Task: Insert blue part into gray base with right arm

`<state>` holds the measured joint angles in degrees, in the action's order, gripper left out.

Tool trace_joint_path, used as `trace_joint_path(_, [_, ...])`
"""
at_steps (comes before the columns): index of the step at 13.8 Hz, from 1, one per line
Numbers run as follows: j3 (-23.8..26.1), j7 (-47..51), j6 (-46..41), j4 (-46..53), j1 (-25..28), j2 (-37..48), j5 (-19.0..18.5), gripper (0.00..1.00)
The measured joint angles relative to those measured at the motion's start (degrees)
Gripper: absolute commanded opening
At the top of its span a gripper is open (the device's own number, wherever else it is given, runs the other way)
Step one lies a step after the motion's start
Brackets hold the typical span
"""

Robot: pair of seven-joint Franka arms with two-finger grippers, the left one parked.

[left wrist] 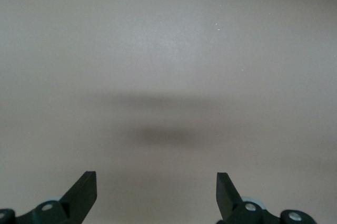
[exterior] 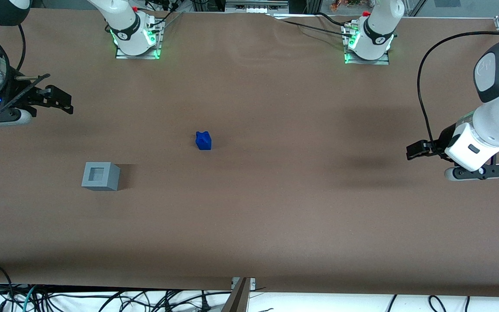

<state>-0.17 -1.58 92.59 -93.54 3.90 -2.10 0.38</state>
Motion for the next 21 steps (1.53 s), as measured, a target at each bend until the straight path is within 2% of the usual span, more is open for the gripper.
trace_joint_path(21, [-0.2, 2.5, 0.0, 0.0, 0.0, -0.1, 0.0, 0.99])
